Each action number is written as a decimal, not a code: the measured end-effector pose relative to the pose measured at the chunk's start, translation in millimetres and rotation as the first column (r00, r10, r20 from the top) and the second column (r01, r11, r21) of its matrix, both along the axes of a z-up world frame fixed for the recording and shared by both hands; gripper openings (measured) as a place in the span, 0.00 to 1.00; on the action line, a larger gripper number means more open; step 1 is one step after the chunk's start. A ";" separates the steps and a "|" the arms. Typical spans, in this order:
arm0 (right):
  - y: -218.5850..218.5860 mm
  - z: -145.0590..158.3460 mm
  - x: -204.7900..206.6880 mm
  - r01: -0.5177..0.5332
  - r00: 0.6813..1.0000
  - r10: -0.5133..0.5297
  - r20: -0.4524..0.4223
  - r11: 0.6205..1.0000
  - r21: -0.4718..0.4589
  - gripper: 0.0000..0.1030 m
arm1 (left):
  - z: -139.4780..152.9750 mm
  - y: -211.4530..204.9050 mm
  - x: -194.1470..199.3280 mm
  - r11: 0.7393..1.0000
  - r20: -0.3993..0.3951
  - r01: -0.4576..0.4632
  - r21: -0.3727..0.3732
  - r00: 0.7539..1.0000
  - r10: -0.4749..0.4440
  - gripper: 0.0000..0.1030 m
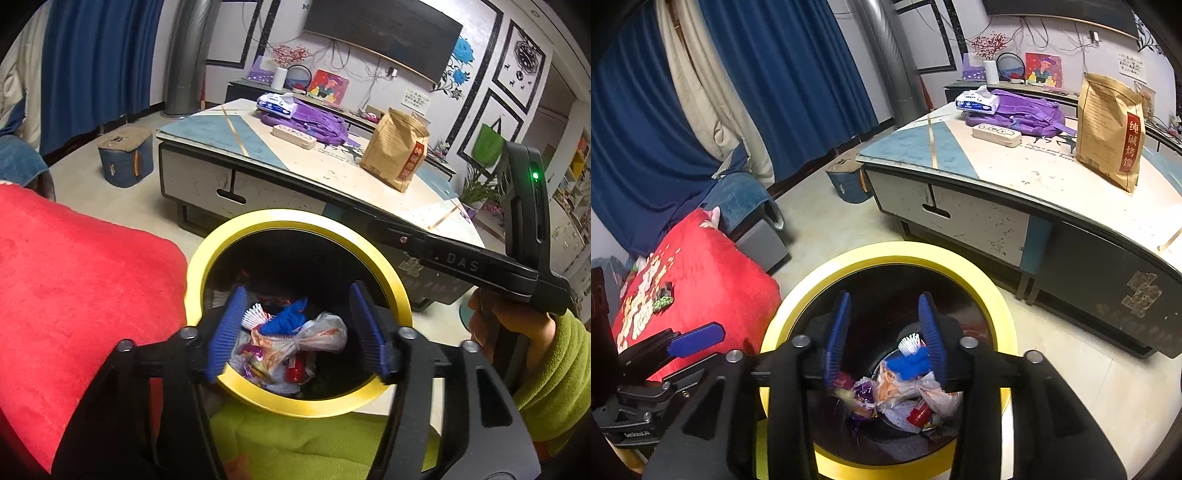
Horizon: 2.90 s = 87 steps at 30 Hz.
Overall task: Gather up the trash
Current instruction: 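Open both tools to drop the wrapper and glove into the bin, then withdraw both tools from the bin back toward the bedspread, then grasp the dark chocolate bar with the left tool while the right tool grasps the green pea bag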
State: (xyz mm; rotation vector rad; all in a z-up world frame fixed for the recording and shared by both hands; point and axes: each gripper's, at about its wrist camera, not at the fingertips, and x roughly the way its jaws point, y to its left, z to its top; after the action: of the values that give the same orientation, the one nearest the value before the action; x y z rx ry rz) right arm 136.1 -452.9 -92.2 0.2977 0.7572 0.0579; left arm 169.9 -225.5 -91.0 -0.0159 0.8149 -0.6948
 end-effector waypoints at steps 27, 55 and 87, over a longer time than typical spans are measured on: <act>59.6 51.4 -24.8 -0.105 0.975 0.115 0.188 0.993 -0.062 0.85 | 43.1 91.2 -15.7 0.962 0.094 -0.266 -0.054 0.958 0.270 0.90; 207.3 79.4 -33.2 -0.397 0.835 0.437 0.334 0.899 -0.185 0.94 | 73.4 210.0 -25.6 0.800 0.263 -0.590 -0.111 0.759 0.596 0.90; 369.8 -0.2 92.6 -0.654 0.753 0.658 0.006 0.750 -0.097 0.71 | 13.6 332.8 19.9 0.622 -0.114 -0.760 -0.188 0.646 0.755 0.56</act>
State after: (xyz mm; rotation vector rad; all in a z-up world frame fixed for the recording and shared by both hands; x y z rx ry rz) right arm 228.7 -83.0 -92.4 -0.0738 0.7926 0.7020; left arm 189.8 107.2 -77.4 -0.5545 0.6611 0.0436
